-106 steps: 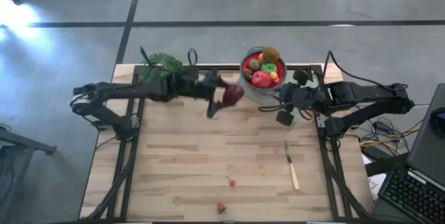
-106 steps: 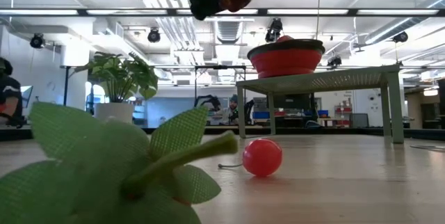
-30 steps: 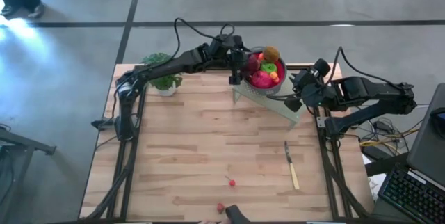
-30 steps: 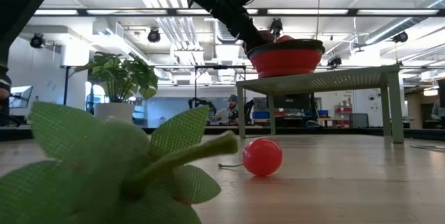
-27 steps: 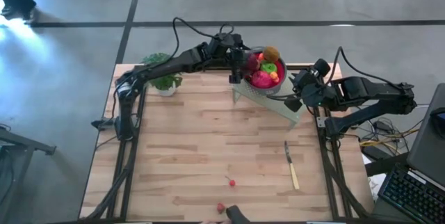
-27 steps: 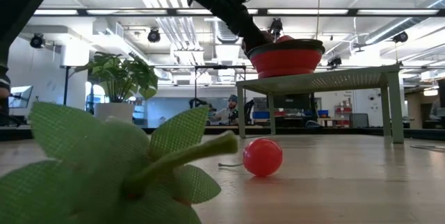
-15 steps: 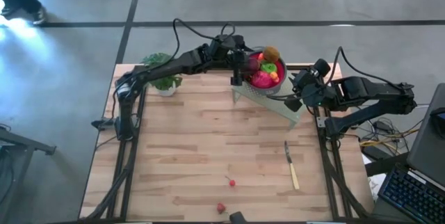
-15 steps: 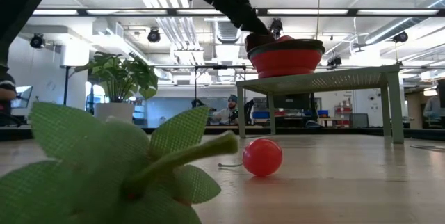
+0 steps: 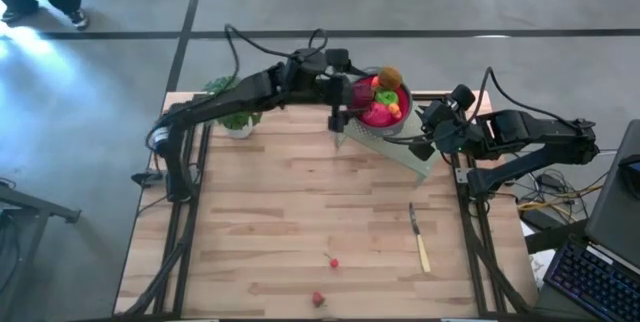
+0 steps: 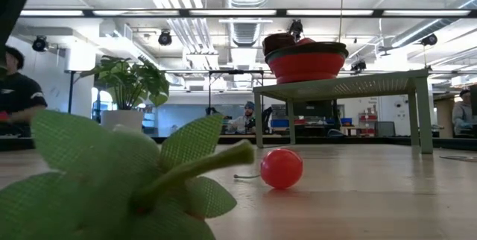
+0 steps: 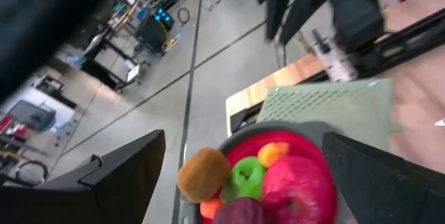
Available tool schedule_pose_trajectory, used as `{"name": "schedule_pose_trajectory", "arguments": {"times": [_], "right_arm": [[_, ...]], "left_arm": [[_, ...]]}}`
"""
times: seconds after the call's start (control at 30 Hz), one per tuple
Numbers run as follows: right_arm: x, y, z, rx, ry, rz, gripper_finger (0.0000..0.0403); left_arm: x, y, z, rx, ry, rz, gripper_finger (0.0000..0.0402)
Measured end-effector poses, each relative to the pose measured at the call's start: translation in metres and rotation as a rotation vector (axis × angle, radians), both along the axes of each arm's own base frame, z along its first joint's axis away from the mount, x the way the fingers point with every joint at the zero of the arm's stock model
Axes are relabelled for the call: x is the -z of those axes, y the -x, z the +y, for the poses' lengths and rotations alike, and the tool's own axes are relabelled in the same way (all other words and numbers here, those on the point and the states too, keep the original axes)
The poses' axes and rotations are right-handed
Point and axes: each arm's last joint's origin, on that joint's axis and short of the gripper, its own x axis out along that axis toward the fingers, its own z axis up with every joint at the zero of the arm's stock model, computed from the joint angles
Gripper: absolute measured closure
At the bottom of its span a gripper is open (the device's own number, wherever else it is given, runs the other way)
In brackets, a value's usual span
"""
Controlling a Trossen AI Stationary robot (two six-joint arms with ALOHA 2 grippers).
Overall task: Pick & Place Fruit
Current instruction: Put the red cherry into the red strainer bowl
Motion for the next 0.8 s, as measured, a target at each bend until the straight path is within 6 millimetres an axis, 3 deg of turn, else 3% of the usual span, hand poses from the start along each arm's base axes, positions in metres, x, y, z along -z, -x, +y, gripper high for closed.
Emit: {"name": "schedule_pose_trajectory", "arguments": {"times": [0.23,0.43,0.57,0.8], "right_arm": [[0.001,-0.001,0.001,-0.019,-0.023,0.004,0.0332],[0.001,-0.001,0.001,-0.023,-0.027,0.005,0.0315],[0.001,-0.001,0.001,-0.023,-0.027,0.003,0.0305],[0.002,-0.003,0.002,-0.039,-0.103,-0.035,0.0285]], "left_arm": [[-0.031,0.047,-0.036,0.058,0.031,0.062,0.0009],[-0.053,0.087,-0.054,0.033,0.243,0.022,0.0009],[-0.057,0.104,-0.059,-0.025,0.433,0.023,0.0009],[-0.049,0.133,-0.069,-0.065,0.499,0.205,0.0009]]}}
